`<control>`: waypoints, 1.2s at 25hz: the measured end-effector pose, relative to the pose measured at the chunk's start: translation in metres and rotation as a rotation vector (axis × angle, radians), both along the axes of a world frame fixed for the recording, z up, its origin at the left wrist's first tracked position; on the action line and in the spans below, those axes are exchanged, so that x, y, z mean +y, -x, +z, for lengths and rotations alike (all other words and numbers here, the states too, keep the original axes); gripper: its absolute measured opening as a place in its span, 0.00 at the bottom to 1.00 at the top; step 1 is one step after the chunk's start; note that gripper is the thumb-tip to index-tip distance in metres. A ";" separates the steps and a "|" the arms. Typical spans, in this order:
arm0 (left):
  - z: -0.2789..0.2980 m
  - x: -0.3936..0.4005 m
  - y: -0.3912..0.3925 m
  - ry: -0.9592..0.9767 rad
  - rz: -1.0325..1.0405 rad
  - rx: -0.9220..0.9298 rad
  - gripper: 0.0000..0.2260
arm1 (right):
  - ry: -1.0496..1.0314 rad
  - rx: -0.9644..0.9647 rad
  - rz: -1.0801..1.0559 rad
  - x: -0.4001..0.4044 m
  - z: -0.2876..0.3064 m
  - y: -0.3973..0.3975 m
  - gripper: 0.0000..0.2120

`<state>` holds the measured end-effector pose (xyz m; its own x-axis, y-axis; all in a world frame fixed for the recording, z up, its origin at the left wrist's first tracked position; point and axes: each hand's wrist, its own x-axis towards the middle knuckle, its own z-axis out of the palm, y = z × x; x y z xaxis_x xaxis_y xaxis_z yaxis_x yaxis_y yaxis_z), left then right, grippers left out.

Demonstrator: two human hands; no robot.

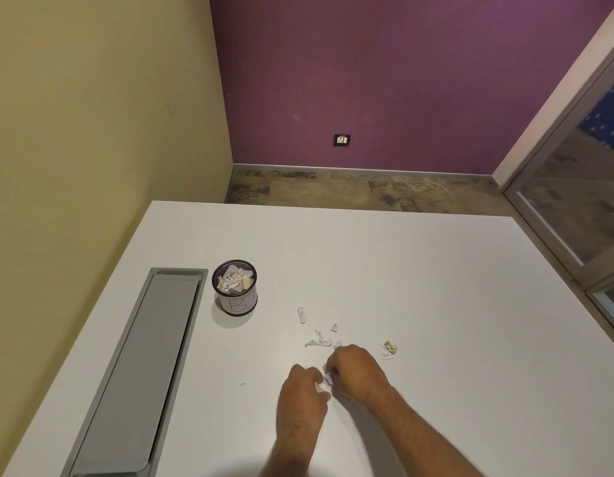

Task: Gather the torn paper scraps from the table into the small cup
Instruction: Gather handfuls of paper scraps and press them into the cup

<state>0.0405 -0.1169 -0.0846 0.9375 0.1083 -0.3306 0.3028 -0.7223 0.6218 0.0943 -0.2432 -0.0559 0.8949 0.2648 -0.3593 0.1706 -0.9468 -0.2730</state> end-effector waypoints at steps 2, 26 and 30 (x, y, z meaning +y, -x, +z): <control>0.001 0.004 -0.002 0.057 0.068 0.030 0.05 | -0.064 -0.011 -0.065 -0.001 0.000 -0.001 0.11; 0.121 0.158 -0.124 0.235 0.410 -0.422 0.06 | -0.668 -0.156 -0.279 0.124 0.106 -0.116 0.04; 0.118 0.170 -0.148 0.164 0.359 -0.371 0.08 | -0.499 -0.183 -0.189 0.151 0.097 -0.140 0.06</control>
